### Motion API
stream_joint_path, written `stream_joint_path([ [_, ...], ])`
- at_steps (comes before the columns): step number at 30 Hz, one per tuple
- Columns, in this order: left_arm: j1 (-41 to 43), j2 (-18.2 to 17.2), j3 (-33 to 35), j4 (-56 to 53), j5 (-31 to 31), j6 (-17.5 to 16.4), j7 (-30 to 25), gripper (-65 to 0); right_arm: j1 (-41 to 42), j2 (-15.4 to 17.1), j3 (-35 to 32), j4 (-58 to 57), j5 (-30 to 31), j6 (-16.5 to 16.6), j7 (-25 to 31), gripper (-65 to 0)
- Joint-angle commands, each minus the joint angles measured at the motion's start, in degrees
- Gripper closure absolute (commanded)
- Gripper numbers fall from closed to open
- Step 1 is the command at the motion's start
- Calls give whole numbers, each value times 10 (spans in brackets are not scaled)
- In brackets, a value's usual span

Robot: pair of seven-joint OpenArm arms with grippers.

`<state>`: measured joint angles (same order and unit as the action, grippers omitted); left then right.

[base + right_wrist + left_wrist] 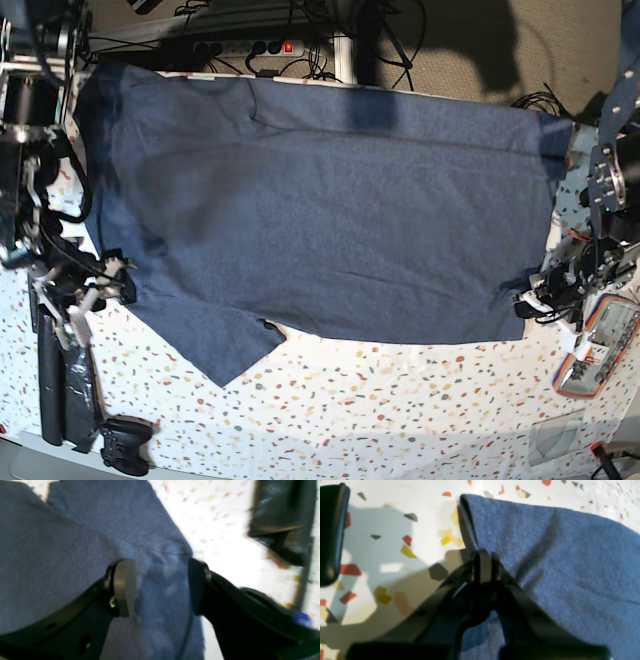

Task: Fold the T-shirt properly
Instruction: 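Move both grippers to the shirt hem corners and grasp them, then lift the hem and fold it over onto the collar edge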

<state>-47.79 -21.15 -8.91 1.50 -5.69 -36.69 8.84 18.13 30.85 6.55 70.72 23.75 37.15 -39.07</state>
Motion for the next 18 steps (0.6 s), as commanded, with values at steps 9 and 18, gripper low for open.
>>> stream_joint_path([
  [9, 2, -6, 0, 6, 1, -4, -4, 0, 221, 12, -131, -252, -3, 5, -19, -330],
  [18, 2, -6, 0, 6, 1, -4, -5, 0, 294, -9, -164, -406, -127, 5, 36, -330],
])
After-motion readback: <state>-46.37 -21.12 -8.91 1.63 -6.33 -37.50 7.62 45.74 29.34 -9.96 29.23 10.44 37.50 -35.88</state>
